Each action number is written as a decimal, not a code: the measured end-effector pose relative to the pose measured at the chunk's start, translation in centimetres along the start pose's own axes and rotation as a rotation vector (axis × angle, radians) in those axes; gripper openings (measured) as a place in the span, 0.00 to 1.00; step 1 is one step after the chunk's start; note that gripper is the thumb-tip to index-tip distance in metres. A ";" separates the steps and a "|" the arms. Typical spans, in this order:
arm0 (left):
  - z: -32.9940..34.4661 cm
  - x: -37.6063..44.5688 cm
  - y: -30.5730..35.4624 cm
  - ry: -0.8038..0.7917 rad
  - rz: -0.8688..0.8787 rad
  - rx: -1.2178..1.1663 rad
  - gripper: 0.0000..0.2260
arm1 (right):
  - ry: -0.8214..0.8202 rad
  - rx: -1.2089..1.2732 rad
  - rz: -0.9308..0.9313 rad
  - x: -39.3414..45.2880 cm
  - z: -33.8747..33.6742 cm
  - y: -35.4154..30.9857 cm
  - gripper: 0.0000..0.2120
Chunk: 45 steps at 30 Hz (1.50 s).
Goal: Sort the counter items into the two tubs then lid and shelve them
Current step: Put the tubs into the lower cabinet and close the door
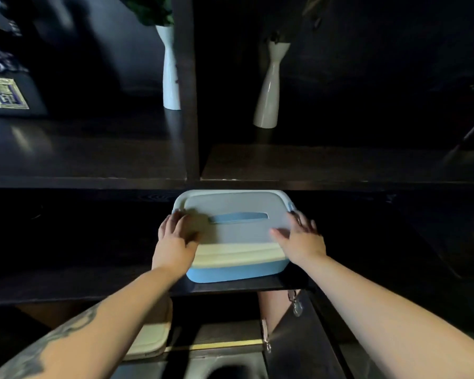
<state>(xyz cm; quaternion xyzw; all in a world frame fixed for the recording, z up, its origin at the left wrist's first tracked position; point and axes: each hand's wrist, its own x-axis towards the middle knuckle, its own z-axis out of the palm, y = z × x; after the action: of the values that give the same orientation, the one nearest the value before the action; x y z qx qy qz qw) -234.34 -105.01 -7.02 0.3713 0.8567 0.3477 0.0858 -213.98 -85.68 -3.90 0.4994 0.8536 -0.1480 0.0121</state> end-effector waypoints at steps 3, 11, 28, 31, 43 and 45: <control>0.1 0.2 0.0 0.009 -0.091 -0.101 0.29 | -0.018 0.160 0.058 1.0 0.3 0.1 0.36; -0.8 0.7 -0.2 0.002 -0.340 -0.528 0.32 | 0.092 0.419 0.184 0.2 1.2 0.2 0.42; -7.2 -20.0 -8.7 0.124 -0.333 -0.701 0.35 | 0.323 0.990 0.219 -19.7 10.0 -3.4 0.39; -7.4 -23.0 -11.0 0.149 -0.336 -0.673 0.36 | 0.288 0.982 0.199 -22.6 12.5 -3.6 0.39; 5.7 -24.4 -21.6 -0.015 -0.586 -0.746 0.38 | 0.101 0.788 0.190 -18.0 28.3 0.5 0.28; 9.9 -22.9 -24.0 -0.046 -0.624 -0.768 0.41 | 0.063 0.782 0.284 -15.1 32.3 2.0 0.28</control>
<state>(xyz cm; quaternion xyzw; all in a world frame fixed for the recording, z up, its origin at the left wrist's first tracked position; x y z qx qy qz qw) -227.92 -127.25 -32.81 0.0464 0.7348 0.5877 0.3354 -208.84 -106.16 -32.66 0.5835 0.6555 -0.4426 -0.1842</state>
